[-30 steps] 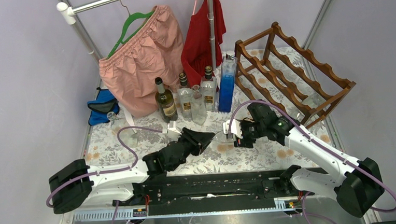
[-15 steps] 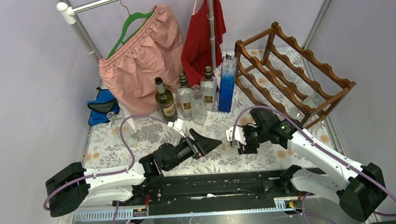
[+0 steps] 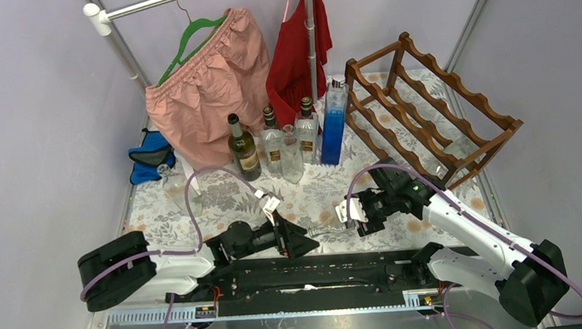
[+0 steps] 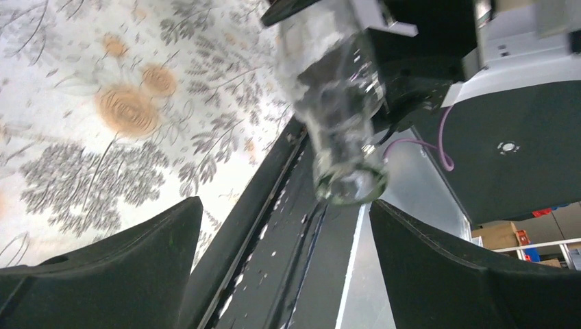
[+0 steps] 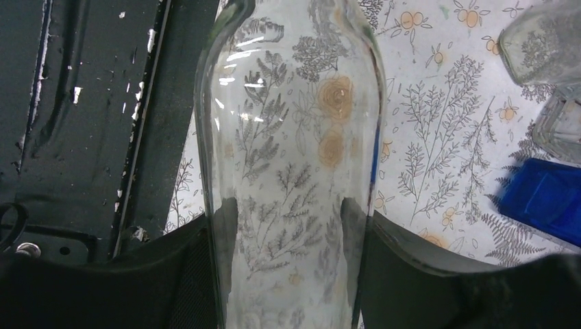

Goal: Put the wine bottle on the wine rack
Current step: Pick up the wine bottle from the center of the board.

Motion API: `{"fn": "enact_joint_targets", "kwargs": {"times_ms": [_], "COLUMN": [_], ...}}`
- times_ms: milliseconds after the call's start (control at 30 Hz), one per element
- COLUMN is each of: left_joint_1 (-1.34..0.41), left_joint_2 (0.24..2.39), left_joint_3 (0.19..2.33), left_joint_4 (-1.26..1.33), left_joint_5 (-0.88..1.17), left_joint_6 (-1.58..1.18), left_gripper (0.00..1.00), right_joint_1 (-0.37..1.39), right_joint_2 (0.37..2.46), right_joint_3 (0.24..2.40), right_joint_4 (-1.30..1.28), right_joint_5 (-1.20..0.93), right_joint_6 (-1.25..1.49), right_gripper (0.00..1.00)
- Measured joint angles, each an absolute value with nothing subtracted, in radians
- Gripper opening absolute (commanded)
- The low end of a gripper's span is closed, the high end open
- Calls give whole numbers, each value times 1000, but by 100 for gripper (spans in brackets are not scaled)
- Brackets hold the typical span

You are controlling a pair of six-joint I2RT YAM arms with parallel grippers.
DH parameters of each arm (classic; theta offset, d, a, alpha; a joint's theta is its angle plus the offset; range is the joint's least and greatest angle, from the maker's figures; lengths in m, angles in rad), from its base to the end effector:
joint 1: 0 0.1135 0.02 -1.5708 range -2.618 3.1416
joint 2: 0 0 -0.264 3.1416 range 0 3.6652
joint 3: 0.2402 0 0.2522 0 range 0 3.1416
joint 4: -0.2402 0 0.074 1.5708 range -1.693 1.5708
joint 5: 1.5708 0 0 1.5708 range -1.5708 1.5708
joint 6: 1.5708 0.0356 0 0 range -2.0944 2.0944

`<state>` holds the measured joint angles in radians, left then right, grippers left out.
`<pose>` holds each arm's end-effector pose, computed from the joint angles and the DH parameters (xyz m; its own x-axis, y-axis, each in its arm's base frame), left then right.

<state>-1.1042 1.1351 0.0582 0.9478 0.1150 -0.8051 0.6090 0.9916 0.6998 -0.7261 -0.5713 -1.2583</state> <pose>0.0800 -0.1679 0.1515 -0.7166 -0.1692 -0.6766 0.6086 0.3222 -0.7251 0.1382 0.1199 0.2330 0.4649 -0.6516 -0.5993 -0.8838 -0.3010 -0.3583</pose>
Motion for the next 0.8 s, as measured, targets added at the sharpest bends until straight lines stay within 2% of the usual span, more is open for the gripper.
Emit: {"fn": "enact_joint_targets", "kwargs": {"times_ms": [100,300,533,633,733,800], "left_joint_1": [-1104,-1104,-1104,-1104,-1104,-1104], "left_joint_2": [1203,1335,1452,1464,1464,1464], "left_joint_3": [86,120,175,175,176,178], "left_joint_4": [1047,1222,1245,1251,1251,1246], "left_joint_5": [127,139,142,142,142,142], "left_joint_6": [-824,-923,-1029,-1053,-1063,-1065], "left_gripper": [94,74,61,59,49,47], "right_joint_1": [609,611,625,628,628,629], "right_joint_2": [1010,1027,1040,1041,1041,1041], "right_joint_3": [700,699,699,699,698,696], "right_joint_4": [-726,-724,-720,-720,-719,-720], "right_joint_5": [-577,-577,-558,-550,-537,-532], "right_joint_6": [-1279,-1290,-1288,-1287,-1286,-1286], "right_gripper": [5,5,5,5,5,5]}}
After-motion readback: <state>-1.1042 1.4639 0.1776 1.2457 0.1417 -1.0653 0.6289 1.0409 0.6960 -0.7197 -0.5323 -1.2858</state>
